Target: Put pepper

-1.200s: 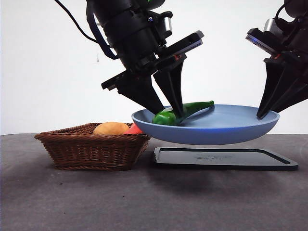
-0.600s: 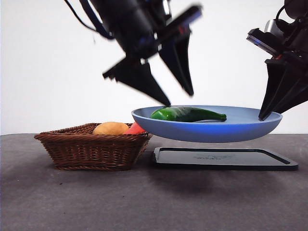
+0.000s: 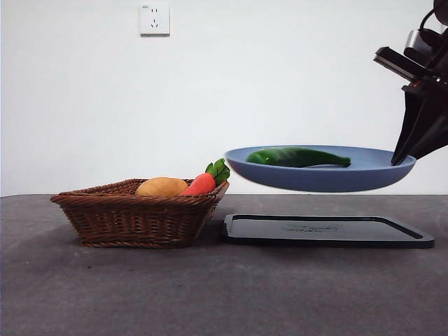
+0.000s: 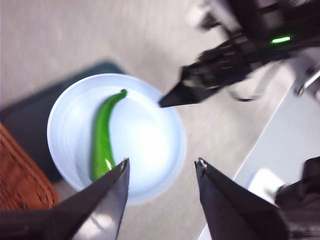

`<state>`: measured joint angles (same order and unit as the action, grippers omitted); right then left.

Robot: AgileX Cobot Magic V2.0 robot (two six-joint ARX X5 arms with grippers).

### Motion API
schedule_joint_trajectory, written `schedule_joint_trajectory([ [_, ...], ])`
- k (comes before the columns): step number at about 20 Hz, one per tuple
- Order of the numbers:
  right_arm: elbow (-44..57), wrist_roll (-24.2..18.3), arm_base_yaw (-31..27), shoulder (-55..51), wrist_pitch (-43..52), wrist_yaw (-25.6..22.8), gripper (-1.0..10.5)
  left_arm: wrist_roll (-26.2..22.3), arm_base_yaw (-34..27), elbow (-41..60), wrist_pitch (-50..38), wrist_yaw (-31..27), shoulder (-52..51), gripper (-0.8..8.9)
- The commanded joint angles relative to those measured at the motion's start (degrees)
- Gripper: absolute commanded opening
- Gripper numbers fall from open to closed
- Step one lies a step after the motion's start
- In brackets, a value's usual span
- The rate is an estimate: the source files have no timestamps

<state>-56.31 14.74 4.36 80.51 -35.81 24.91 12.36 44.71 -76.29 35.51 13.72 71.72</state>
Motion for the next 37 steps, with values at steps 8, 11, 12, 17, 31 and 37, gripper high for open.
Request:
schedule_joint_trajectory([
  [8, -15.50, 1.29, -2.49, 19.56, 1.11, -0.42, 0.0, -1.05, 0.59, -1.14, 1.11, 0.11, -8.35, 2.35],
  [11, -16.61, 1.27, -3.02, 24.44, 2.84, -1.25, 0.0, -1.05, 0.59, -1.14, 1.90, 0.09, -8.83, 2.35],
  [12, -16.61, 1.25, -3.30, 25.62, 3.78, -1.25, 0.0, -1.03, 0.59, -1.14, 1.97, 0.07, -8.83, 2.35],
  [17, -16.61, 0.61, -4.37, 28.61, 5.64, -1.33, 0.0, -1.01, 0.59, -1.14, 2.34, 0.00, -8.83, 2.35],
  [31, -16.61, -6.45, -5.86, 16.85, -1.05, -1.22, 1.7, -2.23, 0.59, -1.14, 5.09, -0.81, -8.81, 2.33],
  [37, -16.61, -13.31, -2.01, -4.92, -16.52, -0.87, 1.7, -6.71, 0.55, -1.14, 8.87, -3.69, -8.81, 2.32],
])
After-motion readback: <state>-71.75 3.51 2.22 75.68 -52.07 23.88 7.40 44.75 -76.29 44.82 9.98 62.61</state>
